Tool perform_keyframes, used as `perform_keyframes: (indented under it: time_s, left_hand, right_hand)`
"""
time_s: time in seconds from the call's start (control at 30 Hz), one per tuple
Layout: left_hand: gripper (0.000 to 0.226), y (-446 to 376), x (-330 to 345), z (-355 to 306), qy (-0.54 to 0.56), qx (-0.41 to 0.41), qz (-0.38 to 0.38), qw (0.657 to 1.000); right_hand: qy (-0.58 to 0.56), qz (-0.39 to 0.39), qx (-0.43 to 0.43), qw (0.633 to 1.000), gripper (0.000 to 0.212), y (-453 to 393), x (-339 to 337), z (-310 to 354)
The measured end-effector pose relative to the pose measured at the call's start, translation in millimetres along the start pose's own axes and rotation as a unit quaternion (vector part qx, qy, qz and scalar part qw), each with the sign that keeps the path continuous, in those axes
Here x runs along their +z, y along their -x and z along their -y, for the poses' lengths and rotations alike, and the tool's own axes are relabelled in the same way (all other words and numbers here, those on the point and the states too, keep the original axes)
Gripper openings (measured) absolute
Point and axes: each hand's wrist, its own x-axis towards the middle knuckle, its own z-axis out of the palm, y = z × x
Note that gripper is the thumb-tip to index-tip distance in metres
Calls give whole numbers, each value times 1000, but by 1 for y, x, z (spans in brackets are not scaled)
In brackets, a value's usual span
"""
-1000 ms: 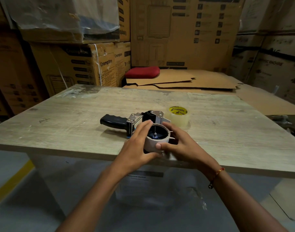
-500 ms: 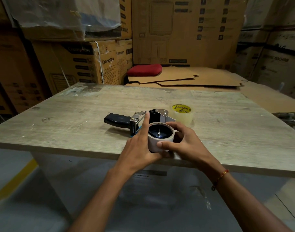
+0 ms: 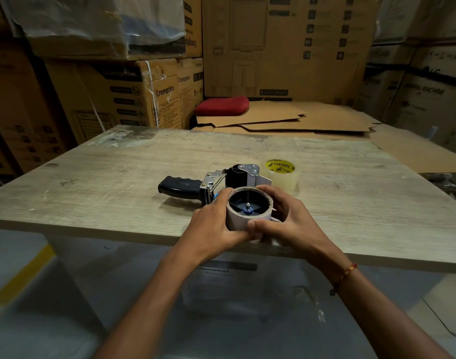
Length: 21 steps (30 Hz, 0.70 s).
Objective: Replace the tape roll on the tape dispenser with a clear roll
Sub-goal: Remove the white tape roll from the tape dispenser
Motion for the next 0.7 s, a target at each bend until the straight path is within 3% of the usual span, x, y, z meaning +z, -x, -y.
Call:
perform_keyframes:
  time_s: [0.1, 0.23, 0.47, 0.57, 0.63, 0.7]
  left_hand:
    - [76, -2, -1, -3, -3, -5, 6, 1000]
    - [76, 1, 3, -5, -6, -14, 2, 1000]
    - [72, 1, 2, -7, -11, -9, 7, 1000]
    - [74, 2, 2, -6, -7, -10, 10, 1000]
    - [77, 2, 3, -6, -7, -10, 7, 1000]
    - [80, 2, 4, -6, -8, -9, 3, 1000]
  right_hand:
    - [4, -3, 4, 1000, 60, 0, -2, -1]
    - [22, -10, 48, 999, 82, -2, -6, 2]
    - [33, -11, 59, 998, 78, 1, -7, 5]
    - [15, 0, 75, 997, 70, 2, -9, 12]
    - [10, 31, 106, 994, 53, -3, -16, 24]
    - [112, 62, 130, 983, 30, -13, -23, 38]
